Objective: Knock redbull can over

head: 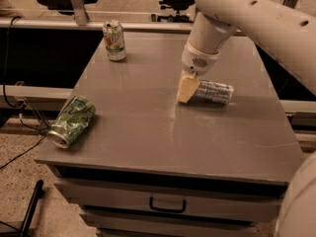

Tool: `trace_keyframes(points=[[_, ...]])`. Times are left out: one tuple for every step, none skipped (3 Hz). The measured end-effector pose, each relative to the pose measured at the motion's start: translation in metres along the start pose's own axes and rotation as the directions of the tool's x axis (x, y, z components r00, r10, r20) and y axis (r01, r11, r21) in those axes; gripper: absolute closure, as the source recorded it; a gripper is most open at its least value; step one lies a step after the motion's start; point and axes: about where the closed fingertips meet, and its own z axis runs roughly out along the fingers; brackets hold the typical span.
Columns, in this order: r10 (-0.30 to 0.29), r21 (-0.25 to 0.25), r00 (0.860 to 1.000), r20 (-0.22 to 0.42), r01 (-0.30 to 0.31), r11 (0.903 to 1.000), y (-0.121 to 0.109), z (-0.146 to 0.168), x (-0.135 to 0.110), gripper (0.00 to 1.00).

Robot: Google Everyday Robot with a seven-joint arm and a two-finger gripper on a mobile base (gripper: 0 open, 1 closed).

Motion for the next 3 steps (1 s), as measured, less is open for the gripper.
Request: trace_keyframes(points=[[0.001,-0.007,1.0,-0.003,-0.001,1.0,0.0017,0.0049,0.0009,0.58],[0.001,-0.008,1.0,-0.003,-0.001,1.0,0.0015,0.007,0.0004,0.27],[0.001,-0.008,1.0,-0.003,-0.001,1.0,0.0014,0.0048,-0.0004,0.04]])
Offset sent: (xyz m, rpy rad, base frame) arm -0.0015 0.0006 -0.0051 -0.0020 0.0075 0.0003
